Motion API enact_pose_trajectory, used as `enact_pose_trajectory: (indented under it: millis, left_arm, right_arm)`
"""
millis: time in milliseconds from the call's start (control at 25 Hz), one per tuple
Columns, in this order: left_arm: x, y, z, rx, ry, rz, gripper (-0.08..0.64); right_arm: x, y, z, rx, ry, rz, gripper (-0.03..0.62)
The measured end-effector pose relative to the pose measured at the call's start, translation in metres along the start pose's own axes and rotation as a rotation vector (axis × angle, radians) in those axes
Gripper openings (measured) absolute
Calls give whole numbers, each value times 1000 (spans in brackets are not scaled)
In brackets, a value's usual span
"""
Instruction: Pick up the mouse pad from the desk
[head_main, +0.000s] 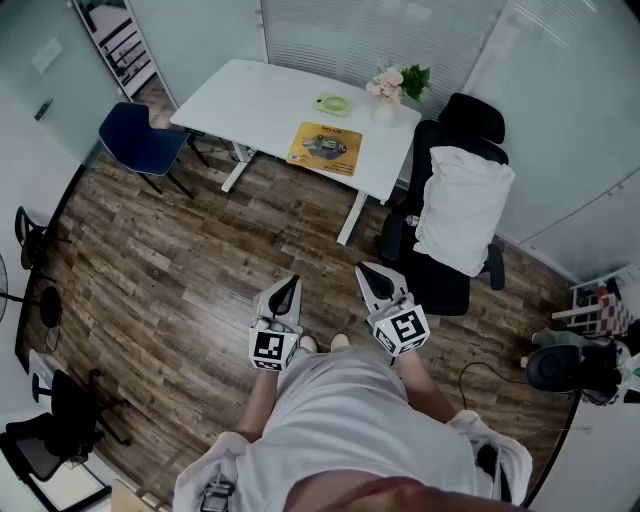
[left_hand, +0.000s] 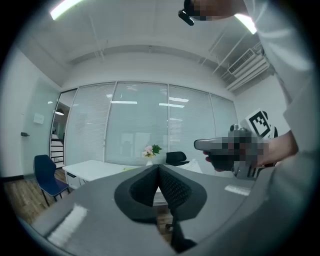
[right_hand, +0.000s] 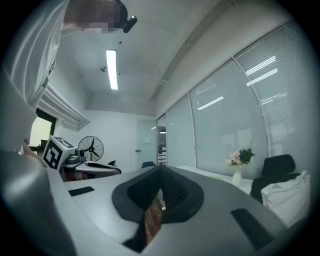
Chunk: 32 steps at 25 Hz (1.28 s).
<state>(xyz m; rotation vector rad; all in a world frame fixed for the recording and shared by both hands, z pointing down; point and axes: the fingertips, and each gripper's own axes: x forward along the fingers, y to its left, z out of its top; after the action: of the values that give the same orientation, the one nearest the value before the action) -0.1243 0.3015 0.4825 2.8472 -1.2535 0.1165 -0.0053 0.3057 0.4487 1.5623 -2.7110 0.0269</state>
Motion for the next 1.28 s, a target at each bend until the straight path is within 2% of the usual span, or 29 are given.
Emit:
enact_pose_trajectory:
  millis: [240, 480, 800, 960, 1280]
  left_arm:
    - [20, -24, -7, 44, 40, 4, -14]
    - [36, -26, -6, 31, 56, 17, -14]
    - [45, -38, -34, 23, 123, 43, -12]
    - [48, -29, -39, 8, 139, 68, -12]
    - [97, 0, -34, -7, 131, 70, -12]
  right_arm:
    - [-14, -29, 2, -19, -19, 9, -5]
    - [-24, -48, -11, 87, -24, 16, -3]
    - [-40, -79, -66, 155, 86, 9, -2]
    - [-34, -85, -75, 167, 119, 23, -2]
    - [7, -127, -78, 163, 152, 11, -3]
